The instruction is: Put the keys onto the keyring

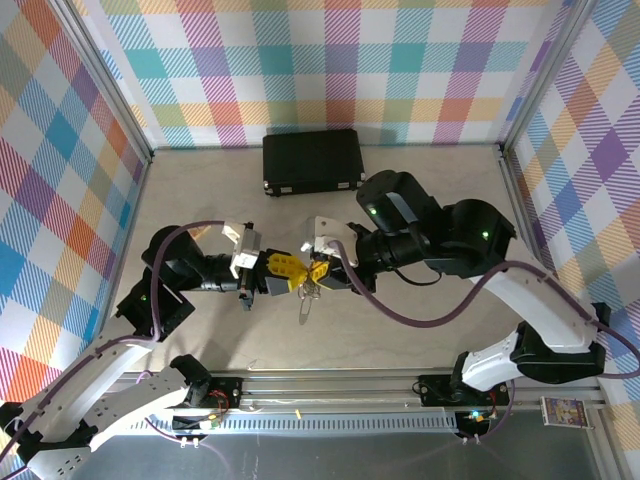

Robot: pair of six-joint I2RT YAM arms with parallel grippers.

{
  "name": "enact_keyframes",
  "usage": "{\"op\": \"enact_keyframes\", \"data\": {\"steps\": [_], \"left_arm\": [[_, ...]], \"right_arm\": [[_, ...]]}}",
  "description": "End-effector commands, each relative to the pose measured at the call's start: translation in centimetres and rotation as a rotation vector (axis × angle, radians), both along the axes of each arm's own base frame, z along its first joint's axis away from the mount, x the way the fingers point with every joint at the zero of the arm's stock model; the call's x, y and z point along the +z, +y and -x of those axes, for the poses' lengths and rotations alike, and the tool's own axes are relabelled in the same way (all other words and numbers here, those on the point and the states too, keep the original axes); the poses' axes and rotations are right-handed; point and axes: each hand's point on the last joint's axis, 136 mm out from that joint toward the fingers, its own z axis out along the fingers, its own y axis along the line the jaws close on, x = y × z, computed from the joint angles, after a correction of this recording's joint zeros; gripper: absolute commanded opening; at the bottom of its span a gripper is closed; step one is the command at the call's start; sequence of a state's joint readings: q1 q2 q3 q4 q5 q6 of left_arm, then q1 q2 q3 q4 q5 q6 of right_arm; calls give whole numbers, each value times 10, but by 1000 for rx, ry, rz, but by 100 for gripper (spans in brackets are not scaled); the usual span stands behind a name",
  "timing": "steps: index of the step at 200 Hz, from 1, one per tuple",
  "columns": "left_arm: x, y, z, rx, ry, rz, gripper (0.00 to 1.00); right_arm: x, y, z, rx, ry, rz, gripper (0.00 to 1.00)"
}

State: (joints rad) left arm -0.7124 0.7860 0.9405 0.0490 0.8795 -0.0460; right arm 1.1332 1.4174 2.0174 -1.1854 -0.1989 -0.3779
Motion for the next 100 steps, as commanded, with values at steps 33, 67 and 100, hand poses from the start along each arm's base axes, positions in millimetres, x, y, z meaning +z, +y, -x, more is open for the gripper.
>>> {"op": "enact_keyframes", "data": {"steps": [33, 67, 100], "left_arm": [[41, 9, 25, -129, -10, 193, 0], [30, 7, 16, -67, -12, 161, 0], [0, 6, 3, 38, -62, -26, 13]], "right_arm": [[21, 2, 9, 25, 5, -100, 5], [20, 0, 6, 9, -14, -94, 0], [10, -4, 0, -12, -27, -34, 0]]}}
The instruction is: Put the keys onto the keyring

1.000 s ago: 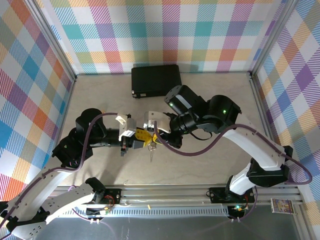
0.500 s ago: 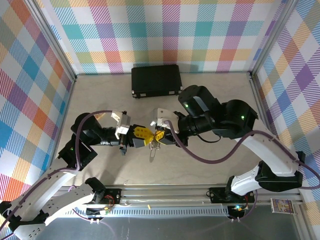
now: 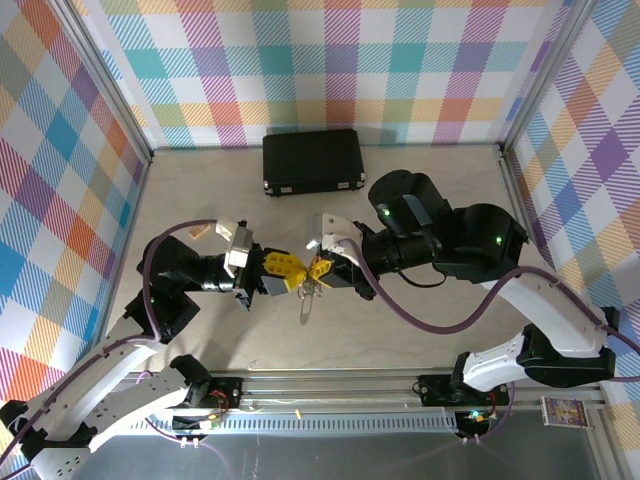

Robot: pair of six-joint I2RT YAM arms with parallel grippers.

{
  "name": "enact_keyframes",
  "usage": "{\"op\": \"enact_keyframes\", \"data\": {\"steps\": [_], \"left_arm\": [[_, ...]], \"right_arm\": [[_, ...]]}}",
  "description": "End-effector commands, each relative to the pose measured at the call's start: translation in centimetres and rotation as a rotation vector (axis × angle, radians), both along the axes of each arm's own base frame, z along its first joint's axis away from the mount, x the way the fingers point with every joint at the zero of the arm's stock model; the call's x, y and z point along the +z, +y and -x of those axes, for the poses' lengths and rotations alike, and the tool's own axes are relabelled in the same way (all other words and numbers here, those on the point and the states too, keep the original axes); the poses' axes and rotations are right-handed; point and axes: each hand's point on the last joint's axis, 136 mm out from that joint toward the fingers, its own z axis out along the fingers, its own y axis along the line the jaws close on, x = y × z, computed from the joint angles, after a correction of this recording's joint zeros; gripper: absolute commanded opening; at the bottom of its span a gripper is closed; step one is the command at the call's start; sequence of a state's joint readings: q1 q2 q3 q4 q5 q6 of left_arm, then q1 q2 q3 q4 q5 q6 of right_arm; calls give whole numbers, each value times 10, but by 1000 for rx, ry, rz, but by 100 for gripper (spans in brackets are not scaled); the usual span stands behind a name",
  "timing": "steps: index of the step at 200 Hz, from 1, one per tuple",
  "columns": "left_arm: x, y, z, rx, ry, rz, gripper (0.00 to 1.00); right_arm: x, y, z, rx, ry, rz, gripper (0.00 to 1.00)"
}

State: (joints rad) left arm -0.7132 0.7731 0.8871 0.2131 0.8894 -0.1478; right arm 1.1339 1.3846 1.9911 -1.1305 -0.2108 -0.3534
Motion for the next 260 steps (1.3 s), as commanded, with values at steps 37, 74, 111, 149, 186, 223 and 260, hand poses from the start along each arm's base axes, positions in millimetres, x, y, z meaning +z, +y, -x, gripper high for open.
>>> {"op": "enact_keyframes", "data": {"steps": [37, 74, 111, 149, 186, 223, 260], "left_arm": [[-33, 4, -8, 91, -94, -268, 16], [-39, 3, -12, 97, -111, -307, 16], [-44, 2, -13, 100, -109, -318, 2], [-30, 3, -11, 107, -113, -256, 0], [4, 1, -1, 49, -96, -80, 0], [24, 1, 6, -24, -58, 49, 0], [25, 1, 9, -49, -30, 78, 0]], "right_arm": [[-18, -3, -3, 6, -8, 126, 0], [-19, 1, -2, 20, -7, 139, 0], [-20, 4, 0, 35, 3, 143, 0], [-21, 3, 0, 31, 6, 147, 0], [-14, 1, 1, 16, 3, 111, 14], [-6, -2, 4, 11, 3, 61, 18], [4, -5, 7, 16, -11, 9, 11]]}}
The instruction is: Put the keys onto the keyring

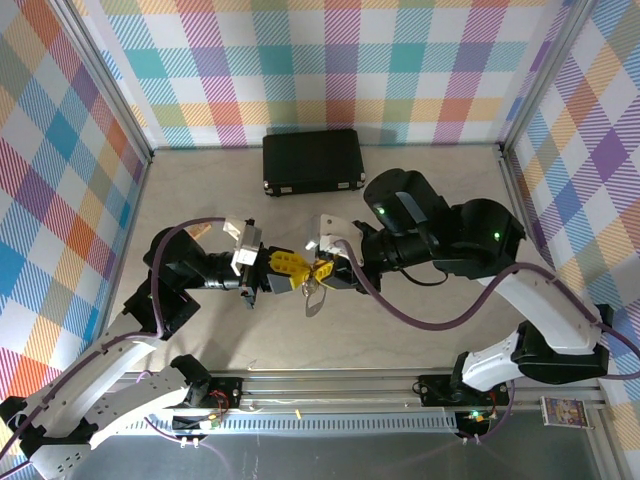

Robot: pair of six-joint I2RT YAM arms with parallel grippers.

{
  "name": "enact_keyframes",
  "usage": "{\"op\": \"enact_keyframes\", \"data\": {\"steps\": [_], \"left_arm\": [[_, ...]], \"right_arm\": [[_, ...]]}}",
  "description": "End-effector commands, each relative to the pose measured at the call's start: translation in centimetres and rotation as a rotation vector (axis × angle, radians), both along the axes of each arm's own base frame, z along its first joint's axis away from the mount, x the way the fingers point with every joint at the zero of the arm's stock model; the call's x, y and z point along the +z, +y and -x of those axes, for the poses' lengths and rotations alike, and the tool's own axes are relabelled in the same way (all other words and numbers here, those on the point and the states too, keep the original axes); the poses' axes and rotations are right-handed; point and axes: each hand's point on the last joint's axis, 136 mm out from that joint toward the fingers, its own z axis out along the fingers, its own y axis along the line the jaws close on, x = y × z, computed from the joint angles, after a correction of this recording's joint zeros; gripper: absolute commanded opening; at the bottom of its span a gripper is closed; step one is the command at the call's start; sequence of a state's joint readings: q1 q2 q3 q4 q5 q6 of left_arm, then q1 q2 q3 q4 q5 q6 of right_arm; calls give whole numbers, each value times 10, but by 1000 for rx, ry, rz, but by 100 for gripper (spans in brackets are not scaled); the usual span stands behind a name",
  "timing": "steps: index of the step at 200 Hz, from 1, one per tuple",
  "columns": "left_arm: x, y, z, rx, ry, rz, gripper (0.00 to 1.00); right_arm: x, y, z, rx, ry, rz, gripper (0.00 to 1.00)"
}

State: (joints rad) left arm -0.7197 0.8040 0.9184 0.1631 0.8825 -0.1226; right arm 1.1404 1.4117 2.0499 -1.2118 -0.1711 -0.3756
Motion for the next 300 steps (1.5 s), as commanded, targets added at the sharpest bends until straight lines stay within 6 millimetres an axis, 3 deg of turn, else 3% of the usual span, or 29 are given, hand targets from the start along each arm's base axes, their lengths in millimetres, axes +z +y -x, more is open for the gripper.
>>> {"op": "enact_keyframes", "data": {"steps": [1, 39, 69, 92, 144, 176, 196, 216, 260, 275, 300], "left_arm": [[28, 7, 14, -53, -43, 110, 0], [21, 7, 14, -50, -32, 96, 0], [15, 7, 14, -42, -30, 69, 0], [12, 6, 13, -43, -29, 60, 0], [2, 5, 12, -36, -26, 24, 0], [-13, 6, 3, 35, -45, -52, 0], [-25, 7, -1, 71, -69, -140, 14], [-30, 8, -5, 96, -95, -199, 16], [-41, 8, -9, 98, -102, -274, 15], [-41, 5, -9, 87, -102, -269, 0], [-37, 3, -10, 85, -93, -242, 0]], "right_arm": [[8, 1, 9, 30, 8, -47, 11], [9, 1, 8, 25, -6, -60, 4], [12, 2, 7, 22, -11, -75, 16], [15, 3, 7, 23, -12, -88, 16], [13, 4, 5, 16, -18, -85, 0], [5, 3, 1, 6, -29, -52, 0], [-6, 1, -2, -4, -29, 6, 0], [-16, 2, -1, 6, -10, 62, 0], [-32, 5, 1, 29, 7, 149, 0], [-33, 6, 2, 32, 10, 153, 0], [-31, 6, 1, 28, 8, 151, 0]]}}
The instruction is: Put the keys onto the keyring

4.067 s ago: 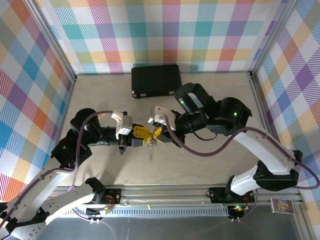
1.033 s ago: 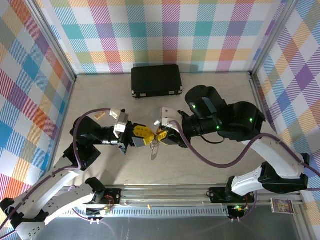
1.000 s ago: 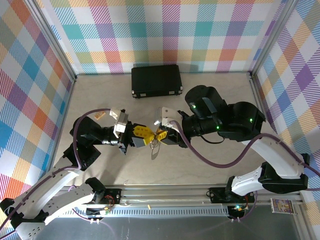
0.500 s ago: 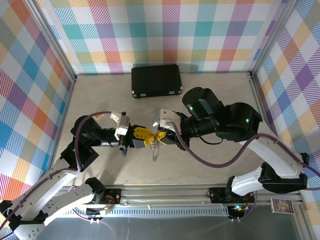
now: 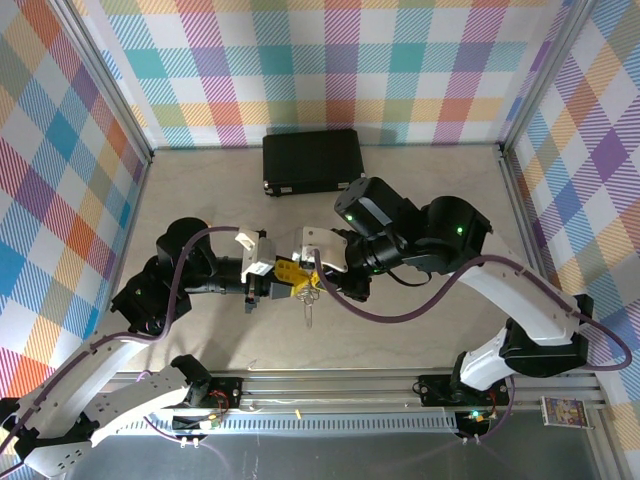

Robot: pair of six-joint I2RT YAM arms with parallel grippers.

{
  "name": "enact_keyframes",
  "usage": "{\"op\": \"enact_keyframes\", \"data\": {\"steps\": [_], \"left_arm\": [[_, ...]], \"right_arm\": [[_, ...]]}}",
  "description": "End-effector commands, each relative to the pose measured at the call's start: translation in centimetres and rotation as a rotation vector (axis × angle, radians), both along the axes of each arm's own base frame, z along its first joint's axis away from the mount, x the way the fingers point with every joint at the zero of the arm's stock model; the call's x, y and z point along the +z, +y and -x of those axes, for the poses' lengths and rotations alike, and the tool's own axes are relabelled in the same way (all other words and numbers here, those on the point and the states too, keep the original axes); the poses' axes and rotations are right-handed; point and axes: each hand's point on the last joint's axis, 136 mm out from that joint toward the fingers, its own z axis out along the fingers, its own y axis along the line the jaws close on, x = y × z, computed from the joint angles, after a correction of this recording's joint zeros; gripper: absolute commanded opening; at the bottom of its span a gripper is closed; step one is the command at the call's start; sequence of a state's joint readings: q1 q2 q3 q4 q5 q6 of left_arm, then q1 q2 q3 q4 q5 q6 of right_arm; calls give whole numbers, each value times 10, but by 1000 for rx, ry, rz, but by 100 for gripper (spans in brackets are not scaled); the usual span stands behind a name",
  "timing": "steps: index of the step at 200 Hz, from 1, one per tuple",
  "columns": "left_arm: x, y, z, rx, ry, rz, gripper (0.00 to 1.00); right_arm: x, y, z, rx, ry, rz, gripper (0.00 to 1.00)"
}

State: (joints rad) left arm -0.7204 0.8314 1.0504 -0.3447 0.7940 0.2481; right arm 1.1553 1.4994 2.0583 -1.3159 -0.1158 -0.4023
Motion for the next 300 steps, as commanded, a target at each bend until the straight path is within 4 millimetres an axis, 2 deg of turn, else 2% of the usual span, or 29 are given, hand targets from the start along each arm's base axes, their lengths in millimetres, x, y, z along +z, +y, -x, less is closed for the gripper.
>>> {"op": "enact_keyframes", "data": {"steps": [1, 23, 45, 59, 97, 124, 137, 168, 192, 216, 245, 257, 283, 300], "left_arm": [[9, -1, 0, -4, -25, 27, 0], [26, -1, -1, 10, -21, 118, 0], [39, -3, 1, -15, 6, 201, 0], [47, -3, 4, -36, 7, 248, 0], [53, -5, 5, -70, 30, 318, 0], [57, -6, 4, -79, 54, 371, 0], [60, -6, 4, -83, 63, 405, 0], [50, -7, 1, -62, 67, 370, 0], [39, -6, 1, -33, 43, 283, 0], [22, -3, -1, 14, 8, 161, 14], [10, -1, -4, 29, -24, 49, 17], [4, 0, -4, 31, -22, 14, 13], [6, 0, -6, 36, -37, 10, 0], [10, 1, -5, 38, -44, 28, 0]], "right_arm": [[14, 0, 9, 36, -10, -34, 0], [19, 0, 5, 10, -24, -56, 0], [29, 1, 5, -7, -32, -134, 11], [34, 3, 7, -10, -23, -185, 13], [42, 3, 9, -17, -30, -254, 11], [43, 2, 7, -21, -41, -261, 0], [44, 1, 7, -25, -50, -262, 0], [44, 0, 5, -20, -67, -257, 0], [36, -2, 3, -21, -75, -209, 0], [25, -5, 3, -7, -67, -131, 0], [16, -5, 6, 18, -44, -56, 0], [13, -3, 7, 28, -39, -39, 0], [9, 1, 7, 31, -31, -28, 0], [8, 3, 6, 22, -27, -30, 0]]}}
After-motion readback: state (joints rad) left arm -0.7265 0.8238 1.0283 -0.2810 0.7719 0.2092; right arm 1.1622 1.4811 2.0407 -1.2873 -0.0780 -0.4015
